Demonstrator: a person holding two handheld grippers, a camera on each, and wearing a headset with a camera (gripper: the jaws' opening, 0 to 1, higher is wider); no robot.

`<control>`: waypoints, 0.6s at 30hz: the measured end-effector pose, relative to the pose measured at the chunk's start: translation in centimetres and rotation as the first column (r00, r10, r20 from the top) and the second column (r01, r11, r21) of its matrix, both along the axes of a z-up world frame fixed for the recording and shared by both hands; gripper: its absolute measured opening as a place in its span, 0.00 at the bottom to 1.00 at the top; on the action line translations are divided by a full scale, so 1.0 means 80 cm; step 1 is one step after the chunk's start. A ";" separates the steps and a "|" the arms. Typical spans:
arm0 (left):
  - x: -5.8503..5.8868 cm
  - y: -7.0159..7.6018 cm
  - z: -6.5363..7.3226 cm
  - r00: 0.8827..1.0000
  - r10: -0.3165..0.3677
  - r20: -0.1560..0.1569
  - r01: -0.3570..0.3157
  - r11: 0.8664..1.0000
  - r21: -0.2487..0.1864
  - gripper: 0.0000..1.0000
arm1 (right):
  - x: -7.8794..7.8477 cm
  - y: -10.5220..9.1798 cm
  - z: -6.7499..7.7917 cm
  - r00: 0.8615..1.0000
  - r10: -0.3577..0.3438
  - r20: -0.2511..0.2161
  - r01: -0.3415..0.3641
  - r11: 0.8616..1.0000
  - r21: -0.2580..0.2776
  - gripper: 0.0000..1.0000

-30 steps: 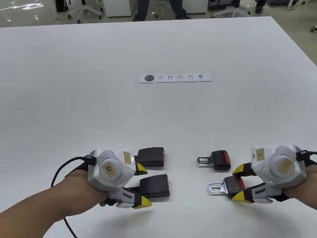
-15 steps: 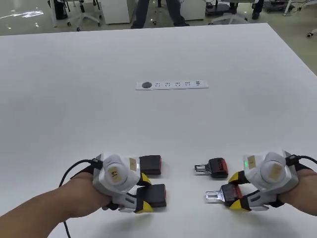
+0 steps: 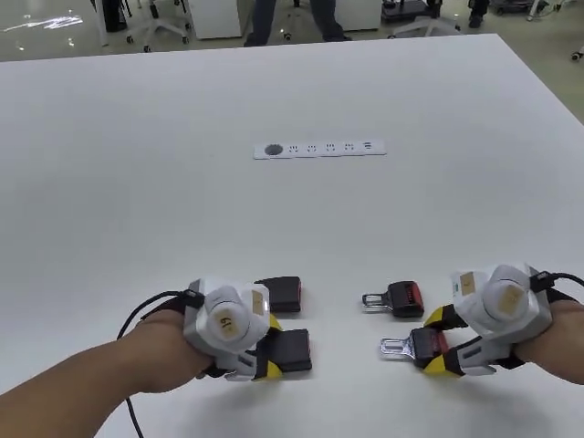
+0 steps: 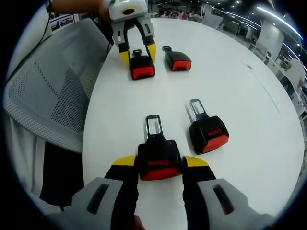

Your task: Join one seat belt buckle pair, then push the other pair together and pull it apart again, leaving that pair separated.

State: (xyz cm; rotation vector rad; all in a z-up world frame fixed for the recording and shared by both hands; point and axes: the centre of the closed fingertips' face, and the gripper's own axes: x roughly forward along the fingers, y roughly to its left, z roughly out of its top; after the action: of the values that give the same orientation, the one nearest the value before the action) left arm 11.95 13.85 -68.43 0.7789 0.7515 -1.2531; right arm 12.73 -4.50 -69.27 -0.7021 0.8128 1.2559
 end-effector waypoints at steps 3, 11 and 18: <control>0.000 0.000 -0.001 1.000 -0.011 0.002 0.011 1.000 0.008 0.32 | 0.001 0.000 0.000 1.000 -0.009 0.008 0.009 1.000 -0.002 0.35; 0.002 0.002 -0.003 1.000 0.015 -0.024 -0.015 0.999 -0.038 0.32 | 0.001 0.035 0.002 0.999 -0.039 0.031 0.037 0.998 0.052 0.34; 0.003 0.003 -0.005 1.000 0.001 -0.019 -0.001 1.000 -0.023 0.32 | 0.001 0.077 0.004 0.998 -0.045 0.033 0.041 0.993 0.112 0.34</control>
State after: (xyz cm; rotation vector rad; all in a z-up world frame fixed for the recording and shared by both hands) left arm 12.15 14.12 -68.82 0.7482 0.7514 -1.2678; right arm 12.79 1.66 -68.93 -0.6123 0.7196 1.2365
